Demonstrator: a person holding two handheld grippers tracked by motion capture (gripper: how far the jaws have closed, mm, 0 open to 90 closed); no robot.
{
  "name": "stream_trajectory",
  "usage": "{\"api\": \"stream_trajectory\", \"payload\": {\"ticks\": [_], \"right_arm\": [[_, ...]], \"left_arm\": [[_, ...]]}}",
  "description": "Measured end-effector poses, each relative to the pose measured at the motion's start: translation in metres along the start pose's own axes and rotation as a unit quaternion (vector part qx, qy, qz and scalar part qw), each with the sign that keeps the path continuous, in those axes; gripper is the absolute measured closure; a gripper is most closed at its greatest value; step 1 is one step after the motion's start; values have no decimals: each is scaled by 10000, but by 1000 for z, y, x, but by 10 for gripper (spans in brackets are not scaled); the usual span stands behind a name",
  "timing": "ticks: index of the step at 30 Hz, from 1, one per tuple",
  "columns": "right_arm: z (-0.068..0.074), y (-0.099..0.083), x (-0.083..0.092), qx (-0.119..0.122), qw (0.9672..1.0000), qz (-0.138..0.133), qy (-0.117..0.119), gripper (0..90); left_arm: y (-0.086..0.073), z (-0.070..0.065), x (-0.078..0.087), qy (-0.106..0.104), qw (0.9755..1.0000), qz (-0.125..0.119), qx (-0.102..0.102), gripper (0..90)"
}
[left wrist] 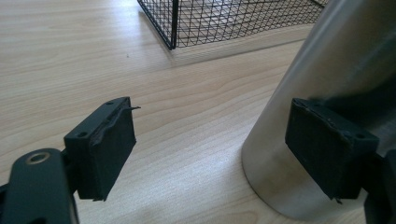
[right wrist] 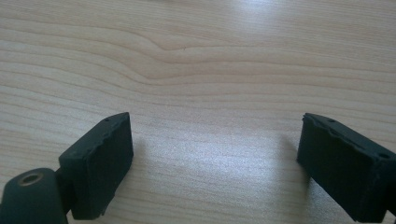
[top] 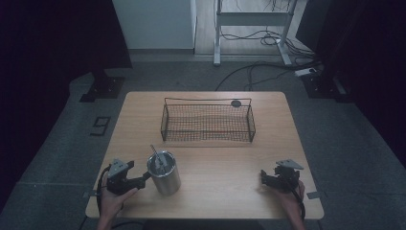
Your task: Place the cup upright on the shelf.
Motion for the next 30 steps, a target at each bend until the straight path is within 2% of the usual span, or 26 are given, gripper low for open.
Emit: {"api": "stream_trajectory", "payload": {"ticks": [6,12,17,20,21,22,23,26,30], "right_arm": [[0,0,0,-7,10000,-6,-1,104],[0,0,-1,-7,10000,-12,-7,106],[0,1,-1,-12,10000,-14,-10,109],[0,1,-1,-16,10000,-16,-11,110],[0,1,-1,-10,10000,-13,-18,110],[0,2,-1,-15,10000,-11,-19,111],[1,2,-2,-16,10000,-11,-20,111],[1,2,-2,-16,10000,-20,-18,111],[1,2,-2,-19,10000,-20,-26,111]], "left_arm": [[-2,1,6,-89,9999,-64,64,146],[-1,-6,17,-246,9994,-226,30,142],[-2,-15,28,-613,9977,-286,-38,114],[-3,-17,29,-698,9971,-292,-68,89],[-3,-19,30,-853,9959,-282,-82,76],[-3,-19,30,-853,9959,-282,-82,66],[-3,-21,30,-966,9949,-261,-130,56],[-3,-25,30,-1103,9934,-239,-210,38],[-2,-30,27,-1149,9927,-226,-298,25]]}}
Point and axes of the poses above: each handheld gripper's, and its own axes: x roughly backward along the jaws, y roughly out of its top, z roughly to its left, the point moved 1 cm from there along -x, roughly forward along the jaws, and after that the axes turned 13 degrees about -y, right-handed, at the moved point
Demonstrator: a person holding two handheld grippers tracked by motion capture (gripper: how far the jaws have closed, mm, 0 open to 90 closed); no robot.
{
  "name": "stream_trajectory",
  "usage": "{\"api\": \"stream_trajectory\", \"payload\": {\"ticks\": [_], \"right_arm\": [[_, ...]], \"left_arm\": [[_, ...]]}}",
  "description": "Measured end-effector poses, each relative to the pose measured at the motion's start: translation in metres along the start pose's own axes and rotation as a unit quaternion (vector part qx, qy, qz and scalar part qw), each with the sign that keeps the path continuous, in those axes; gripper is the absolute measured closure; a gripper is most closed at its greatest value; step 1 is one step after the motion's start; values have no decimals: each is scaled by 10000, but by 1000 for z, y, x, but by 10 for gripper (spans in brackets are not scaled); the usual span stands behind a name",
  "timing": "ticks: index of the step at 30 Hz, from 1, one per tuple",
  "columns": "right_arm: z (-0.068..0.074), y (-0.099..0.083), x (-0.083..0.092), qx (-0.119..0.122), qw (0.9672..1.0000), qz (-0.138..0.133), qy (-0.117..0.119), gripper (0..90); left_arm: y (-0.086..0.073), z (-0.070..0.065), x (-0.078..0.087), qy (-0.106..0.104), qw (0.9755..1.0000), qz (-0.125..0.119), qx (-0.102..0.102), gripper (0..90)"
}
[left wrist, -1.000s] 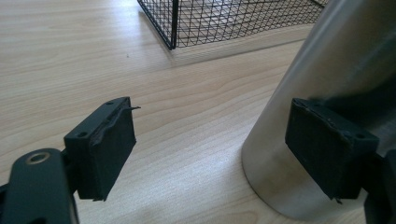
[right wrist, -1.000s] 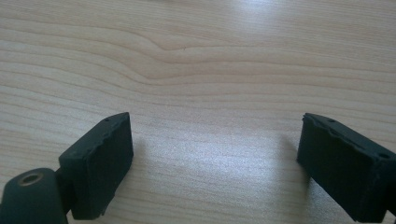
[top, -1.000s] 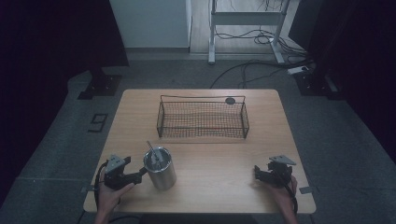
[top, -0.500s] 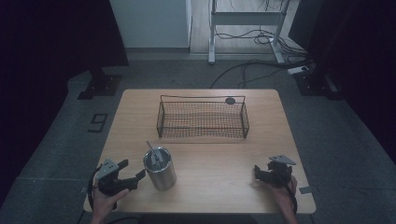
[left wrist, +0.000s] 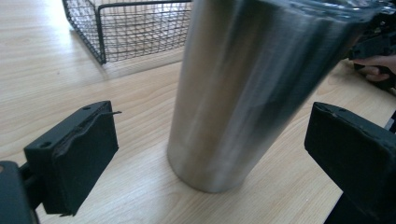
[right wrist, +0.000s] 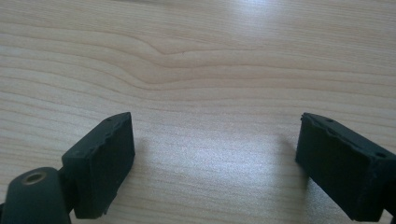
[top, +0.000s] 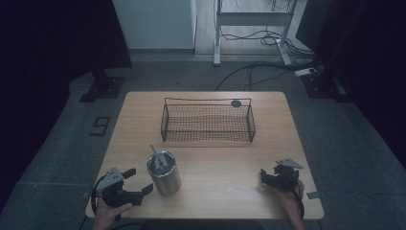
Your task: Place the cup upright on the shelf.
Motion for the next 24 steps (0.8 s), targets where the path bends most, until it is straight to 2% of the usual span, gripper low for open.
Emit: {"api": "stream_trajectory", "payload": {"ticks": [8,24], "right_arm": [[0,0,0,-2,10000,-1,0,112],[0,0,0,-14,10000,0,-14,114]], "left_arm": [[2,-8,-19,-72,9997,193,-121,2],[10,-11,-42,21,9996,210,-165,0]]}}
Point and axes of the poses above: each handheld gripper's, and its own axes: x roughly backward along the jaws, y roughly out of its top, z roughly to its left, the point moved 1 cm from there along -x, roughly forward along the jaws, and after that the axes turned 13 degrees about -y, right-handed, at the moved point
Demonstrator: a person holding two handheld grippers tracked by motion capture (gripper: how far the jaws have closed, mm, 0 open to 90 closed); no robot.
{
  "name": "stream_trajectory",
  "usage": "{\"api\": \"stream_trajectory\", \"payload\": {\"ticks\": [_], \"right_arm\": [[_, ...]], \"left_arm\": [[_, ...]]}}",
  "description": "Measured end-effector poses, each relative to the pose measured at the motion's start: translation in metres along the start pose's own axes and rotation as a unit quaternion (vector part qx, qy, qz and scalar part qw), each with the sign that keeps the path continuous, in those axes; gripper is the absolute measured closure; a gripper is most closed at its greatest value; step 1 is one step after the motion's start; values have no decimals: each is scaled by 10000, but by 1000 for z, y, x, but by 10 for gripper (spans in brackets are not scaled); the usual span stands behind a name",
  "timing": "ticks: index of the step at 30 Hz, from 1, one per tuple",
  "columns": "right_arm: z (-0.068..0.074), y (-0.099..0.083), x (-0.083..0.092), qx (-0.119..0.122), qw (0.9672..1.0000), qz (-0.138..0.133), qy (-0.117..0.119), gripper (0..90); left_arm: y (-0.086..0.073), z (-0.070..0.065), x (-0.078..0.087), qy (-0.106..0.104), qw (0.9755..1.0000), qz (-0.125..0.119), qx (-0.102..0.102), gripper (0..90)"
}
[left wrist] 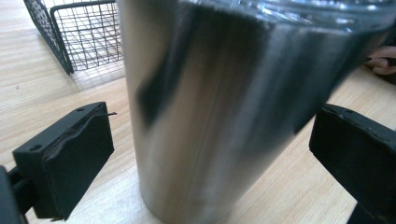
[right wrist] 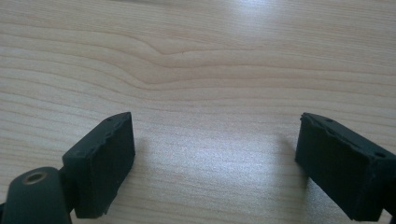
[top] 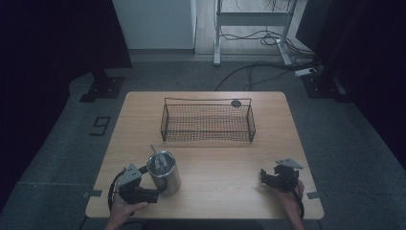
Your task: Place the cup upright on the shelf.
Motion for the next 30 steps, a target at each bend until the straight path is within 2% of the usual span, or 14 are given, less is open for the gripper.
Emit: {"api": "stream_trajectory", "payload": {"ticks": [10,22,30], "right_arm": [[0,-1,1,-22,10000,2,-16,117],[-1,-2,2,-26,10000,9,-27,117],[-1,-2,2,-26,10000,9,-25,117]], "left_arm": [[8,1,-20,57,10000,55,-34,0],[11,2,-31,127,9998,-25,-181,3],[11,1,-31,203,9994,-37,-269,23]]}}
Point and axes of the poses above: each handheld gripper's, and its own axes: x roughly backward along the jaws, y roughly out of its top, z roughly to its left, the point moved 1 cm from there along -x, roughly forward along the jaws, and after that the axes turned 13 degrees about -y, right-handed, at the moved point
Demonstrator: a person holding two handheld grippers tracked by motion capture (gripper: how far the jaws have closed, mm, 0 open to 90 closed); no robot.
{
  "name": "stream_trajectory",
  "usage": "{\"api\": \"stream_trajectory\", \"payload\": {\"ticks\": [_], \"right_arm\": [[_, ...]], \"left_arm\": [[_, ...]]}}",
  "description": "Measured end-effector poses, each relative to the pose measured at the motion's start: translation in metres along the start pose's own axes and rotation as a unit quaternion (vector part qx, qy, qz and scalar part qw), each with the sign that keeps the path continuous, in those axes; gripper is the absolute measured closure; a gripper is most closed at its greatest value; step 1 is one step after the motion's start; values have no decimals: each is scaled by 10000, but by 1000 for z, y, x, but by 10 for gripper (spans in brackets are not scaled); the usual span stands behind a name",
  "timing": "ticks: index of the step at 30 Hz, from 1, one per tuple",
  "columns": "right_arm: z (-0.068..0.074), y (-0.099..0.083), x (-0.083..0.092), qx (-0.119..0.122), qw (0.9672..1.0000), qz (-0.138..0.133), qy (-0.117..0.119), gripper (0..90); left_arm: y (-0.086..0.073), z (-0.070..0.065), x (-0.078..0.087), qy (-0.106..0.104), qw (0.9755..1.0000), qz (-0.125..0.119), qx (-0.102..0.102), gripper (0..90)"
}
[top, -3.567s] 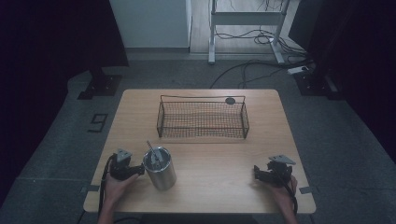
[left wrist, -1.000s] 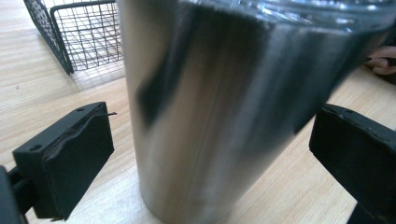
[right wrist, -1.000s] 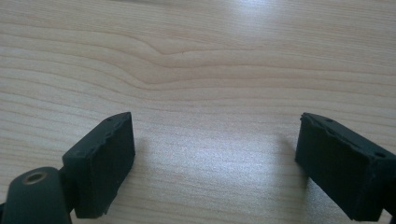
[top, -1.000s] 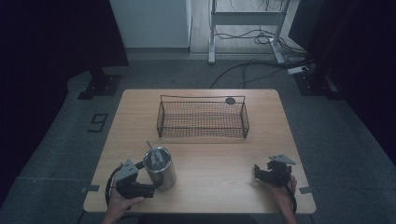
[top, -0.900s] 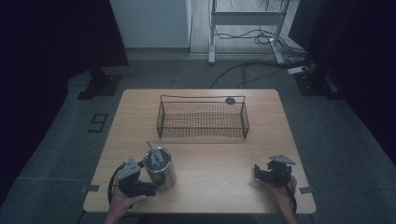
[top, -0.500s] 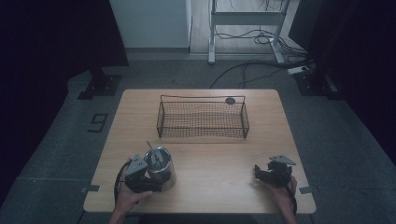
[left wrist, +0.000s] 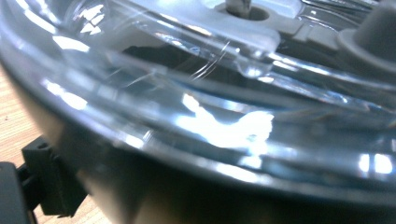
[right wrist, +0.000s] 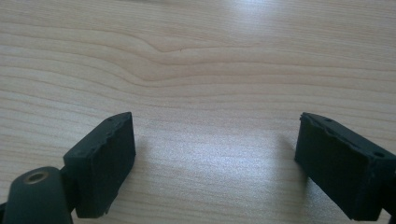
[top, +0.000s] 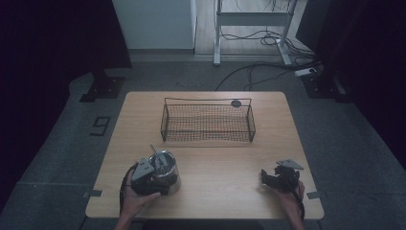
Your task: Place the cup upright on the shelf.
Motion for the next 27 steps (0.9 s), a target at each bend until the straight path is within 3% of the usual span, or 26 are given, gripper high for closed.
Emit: {"api": "stream_trajectory", "payload": {"ticks": [13,21,27], "right_arm": [[0,0,0,-2,10000,0,1,118],[0,0,0,-2,10000,2,1,119],[0,0,0,-16,10000,-6,-2,123]], "left_arm": [[1,1,1,125,9999,-62,5,32],[7,-3,8,129,9997,-178,-48,33],[12,-2,13,162,9995,-286,23,33]]}}
Point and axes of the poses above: each handheld gripper's, and its own axes: x roughly backward along the jaws, y roughly out of its top, z roughly to its left, the point moved 1 cm from there along -x, roughly forward along the jaws, and after that the axes turned 13 degrees about -y, right-handed, at the moved point
